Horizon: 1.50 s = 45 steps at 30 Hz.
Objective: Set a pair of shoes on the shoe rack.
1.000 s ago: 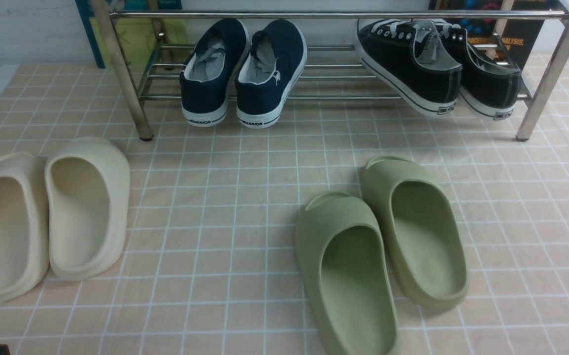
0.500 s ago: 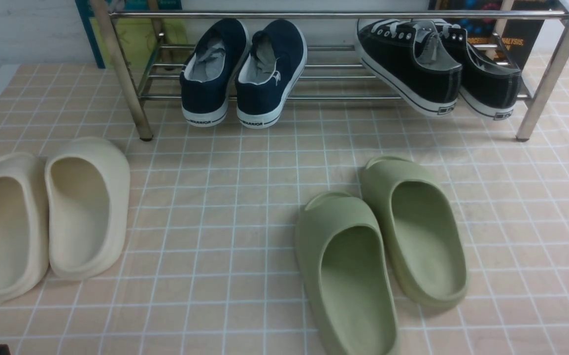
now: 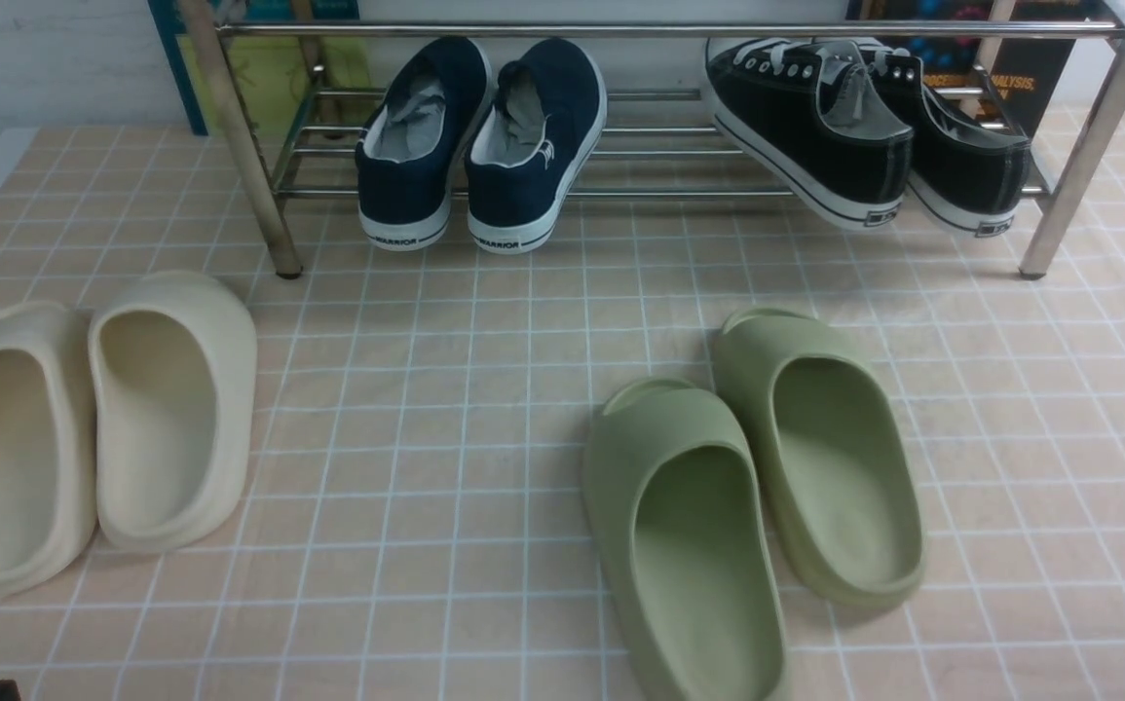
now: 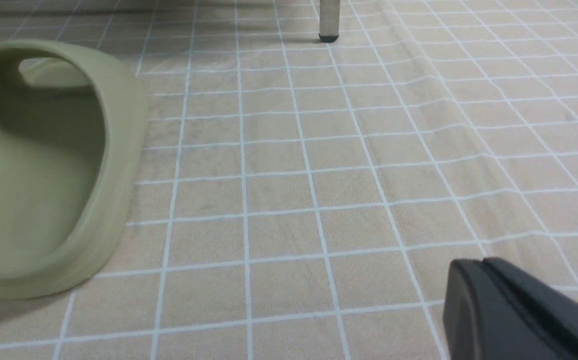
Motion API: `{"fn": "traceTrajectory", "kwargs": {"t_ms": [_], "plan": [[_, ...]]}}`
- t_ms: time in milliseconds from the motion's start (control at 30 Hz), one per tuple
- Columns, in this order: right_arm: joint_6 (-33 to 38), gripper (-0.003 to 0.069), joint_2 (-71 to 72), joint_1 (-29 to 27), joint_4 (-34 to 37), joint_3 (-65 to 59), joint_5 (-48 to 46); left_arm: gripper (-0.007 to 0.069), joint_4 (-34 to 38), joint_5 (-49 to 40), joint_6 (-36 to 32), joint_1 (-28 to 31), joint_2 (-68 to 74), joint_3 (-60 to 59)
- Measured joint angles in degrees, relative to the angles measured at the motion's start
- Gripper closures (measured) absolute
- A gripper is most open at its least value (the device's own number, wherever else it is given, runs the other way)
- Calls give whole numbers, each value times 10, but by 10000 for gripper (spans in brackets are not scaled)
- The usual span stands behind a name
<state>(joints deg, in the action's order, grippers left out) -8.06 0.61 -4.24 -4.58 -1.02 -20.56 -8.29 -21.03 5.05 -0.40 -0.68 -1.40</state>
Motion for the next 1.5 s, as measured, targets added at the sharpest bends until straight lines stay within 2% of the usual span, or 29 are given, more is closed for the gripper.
{"fn": "traceTrajectory", "kwargs": {"t_ms": [1500], "plan": [[0, 628, 0, 0, -1, 0, -2, 385, 0, 0, 0, 0, 0, 0]]}}
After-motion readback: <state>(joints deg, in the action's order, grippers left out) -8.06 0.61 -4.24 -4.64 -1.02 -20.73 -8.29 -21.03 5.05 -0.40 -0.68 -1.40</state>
